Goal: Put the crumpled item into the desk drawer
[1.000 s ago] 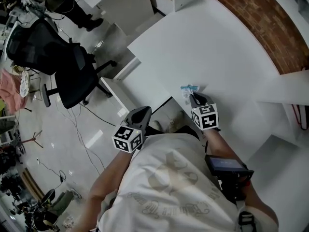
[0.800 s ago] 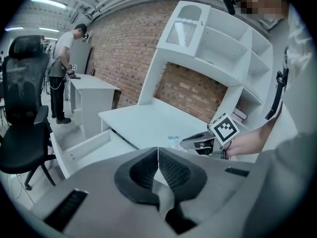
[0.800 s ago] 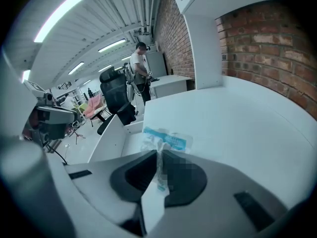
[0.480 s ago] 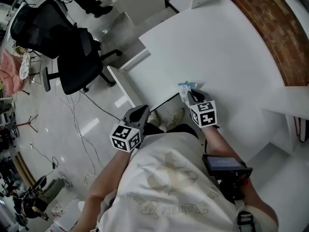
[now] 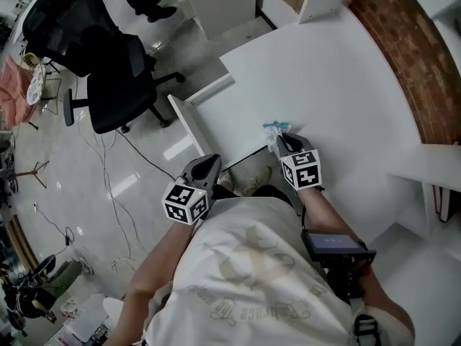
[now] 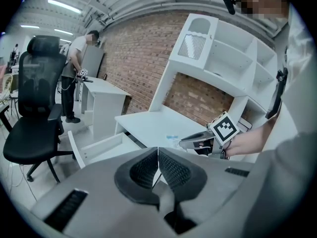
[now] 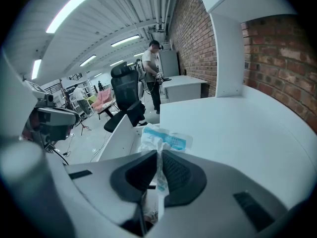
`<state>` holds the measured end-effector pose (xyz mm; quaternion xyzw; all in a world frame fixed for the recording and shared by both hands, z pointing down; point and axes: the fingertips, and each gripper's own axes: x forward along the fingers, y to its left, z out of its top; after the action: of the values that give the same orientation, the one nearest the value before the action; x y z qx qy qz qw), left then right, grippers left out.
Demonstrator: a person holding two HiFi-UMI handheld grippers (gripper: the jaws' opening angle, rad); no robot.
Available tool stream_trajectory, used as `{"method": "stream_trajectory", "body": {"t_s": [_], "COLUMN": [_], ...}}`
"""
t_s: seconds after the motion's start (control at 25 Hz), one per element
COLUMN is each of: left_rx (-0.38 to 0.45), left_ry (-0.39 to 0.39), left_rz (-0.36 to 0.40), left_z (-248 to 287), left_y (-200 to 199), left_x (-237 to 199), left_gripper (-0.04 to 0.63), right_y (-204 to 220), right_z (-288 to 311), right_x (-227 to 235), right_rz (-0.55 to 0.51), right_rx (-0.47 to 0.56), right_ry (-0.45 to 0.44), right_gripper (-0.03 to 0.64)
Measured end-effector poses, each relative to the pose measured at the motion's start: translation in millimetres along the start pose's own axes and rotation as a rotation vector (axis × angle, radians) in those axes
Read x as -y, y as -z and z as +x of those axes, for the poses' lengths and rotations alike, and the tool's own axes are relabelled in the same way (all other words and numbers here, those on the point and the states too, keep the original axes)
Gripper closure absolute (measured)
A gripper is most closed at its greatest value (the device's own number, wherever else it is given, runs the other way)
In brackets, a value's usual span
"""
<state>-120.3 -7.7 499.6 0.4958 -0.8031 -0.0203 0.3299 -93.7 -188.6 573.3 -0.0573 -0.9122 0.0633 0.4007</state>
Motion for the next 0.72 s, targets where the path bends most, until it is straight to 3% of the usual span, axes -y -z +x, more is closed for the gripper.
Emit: {"method": "stream_trajectory", "body": {"t_s": [0.72], "left_rx": [0.069], "left_ry": [-0.075], "left_rz": [-0.074], "left_z": [-41.1], "left_y": [-4.2], "left_x": [-56.2], "left_gripper": [0.572], "right_y": [-42.3], "right_z": [40.8], "right_x": [-55.6], "right_rz": [-0.107], "right_rx": [-0.029], "right_ry": [-0.061], "right_gripper": [0.568]}}
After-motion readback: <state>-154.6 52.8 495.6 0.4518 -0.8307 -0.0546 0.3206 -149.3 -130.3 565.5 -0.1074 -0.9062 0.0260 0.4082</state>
